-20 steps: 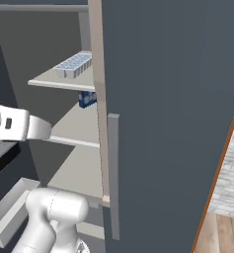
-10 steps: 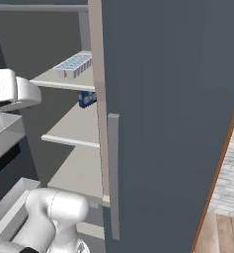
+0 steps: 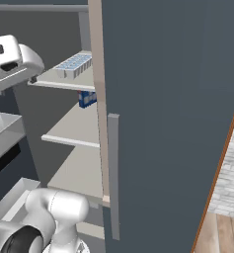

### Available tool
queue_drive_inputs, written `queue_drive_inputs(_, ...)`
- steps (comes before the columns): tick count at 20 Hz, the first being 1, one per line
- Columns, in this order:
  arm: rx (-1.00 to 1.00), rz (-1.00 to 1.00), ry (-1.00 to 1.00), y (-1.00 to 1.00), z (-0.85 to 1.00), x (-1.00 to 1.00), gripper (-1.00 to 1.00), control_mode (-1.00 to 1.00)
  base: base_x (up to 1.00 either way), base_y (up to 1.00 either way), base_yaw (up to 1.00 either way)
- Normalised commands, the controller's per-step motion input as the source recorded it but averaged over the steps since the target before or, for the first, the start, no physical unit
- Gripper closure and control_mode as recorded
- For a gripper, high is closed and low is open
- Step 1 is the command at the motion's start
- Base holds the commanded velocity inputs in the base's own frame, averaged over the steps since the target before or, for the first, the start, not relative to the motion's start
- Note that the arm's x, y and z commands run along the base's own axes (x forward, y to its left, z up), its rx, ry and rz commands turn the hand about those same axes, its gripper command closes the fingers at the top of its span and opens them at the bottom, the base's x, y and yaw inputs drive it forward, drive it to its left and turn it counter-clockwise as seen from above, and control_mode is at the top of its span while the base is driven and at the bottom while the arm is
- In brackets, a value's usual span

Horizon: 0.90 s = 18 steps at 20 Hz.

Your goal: Open the freezer door, pick up the ice cube tray from the freezer, and place it on the dining counter.

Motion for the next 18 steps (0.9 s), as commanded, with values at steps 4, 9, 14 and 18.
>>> queue_drive_inputs(4, -0.07, 0.14, 0.0, 0.0, 0.0, 0.5, -1.0, -1.0, 0.0, 0.0, 0.0)
queue_drive_inputs(9, -0.07, 0.23, 0.0, 0.19, -0.28, 0.81, -1.0, -1.0, 0.0, 0.0, 0.0)
queue_drive_inputs(14, -0.07, 0.21, -0.02, 0.15, -0.33, 0.84, -1.0, -1.0, 0.0, 0.0, 0.0)
queue_drive_inputs(18, -0.04, 0.09, -0.01, 0.0, -0.14, 0.91, -1.0, -1.0, 0.0, 0.0, 0.0)
